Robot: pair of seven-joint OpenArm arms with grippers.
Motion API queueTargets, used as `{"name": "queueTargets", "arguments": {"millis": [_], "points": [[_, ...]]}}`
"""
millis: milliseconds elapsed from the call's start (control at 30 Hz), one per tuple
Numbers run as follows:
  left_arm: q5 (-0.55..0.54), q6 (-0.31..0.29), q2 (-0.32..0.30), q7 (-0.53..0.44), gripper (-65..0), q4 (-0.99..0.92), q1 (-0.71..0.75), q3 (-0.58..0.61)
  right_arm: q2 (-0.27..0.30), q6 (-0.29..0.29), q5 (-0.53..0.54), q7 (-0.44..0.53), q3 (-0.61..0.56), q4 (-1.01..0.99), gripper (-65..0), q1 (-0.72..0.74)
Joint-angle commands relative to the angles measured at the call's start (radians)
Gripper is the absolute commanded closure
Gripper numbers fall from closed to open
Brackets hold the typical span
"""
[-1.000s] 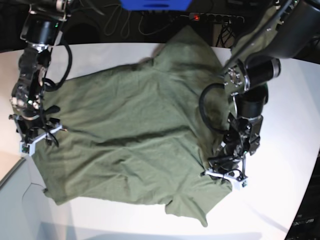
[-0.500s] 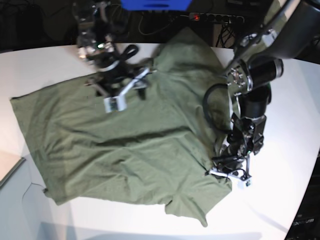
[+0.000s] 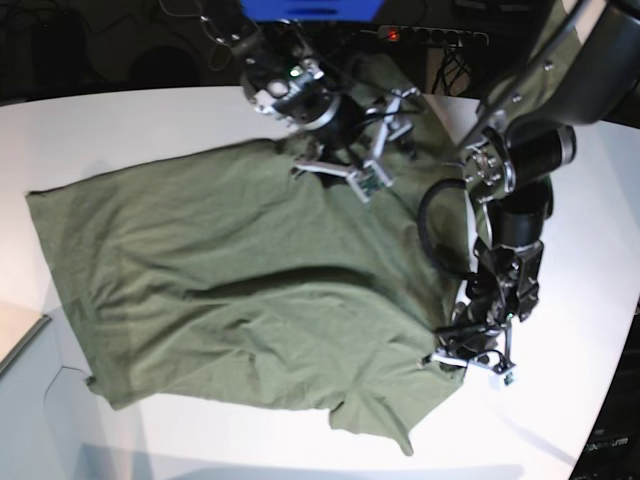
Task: Layout the t-shirt on the table in an organized manner, then fold the t-shirt properly
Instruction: 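Lift the shirt with both grippers and fold it toward the hem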
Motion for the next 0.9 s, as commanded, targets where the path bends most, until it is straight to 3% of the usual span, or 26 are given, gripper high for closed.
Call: {"name": "queueTargets", "arguments": {"millis": [0, 433, 633, 733, 867], "points": [[-0.007, -0.012, 0.003, -0.019, 0.0, 0.016, -0.041, 0.002, -0.006, -0.001, 0.007, 0.021, -0.013, -0.003, -38.5, 0.016], [-0.007, -0.011, 0.003, -0.019, 0.0, 0.016, -0.041, 0.002, -0.092, -0.001, 0.008, 0.030, -0.065, -0.356, -38.5, 0.205], [-0.007, -0.009, 0.003, -0.019, 0.0, 0.016, -0.041, 0.002, -0.103, -0.001, 0.008, 0.030, -0.073, -0.400, -37.2, 0.218], [-0.007, -0.009, 0.005, -0.023, 0.0, 0.016, -0.041, 0.002, -0.103, -0.001, 0.008, 0.030, -0.123, -0.423, -30.6, 0.220], [-0.007, -0.009, 0.006, -0.026, 0.0, 0.016, -0.041, 0.002, -0.110, -0.006, 0.008, 0.030, -0.156, -0.483, -15.3, 0.238]]}}
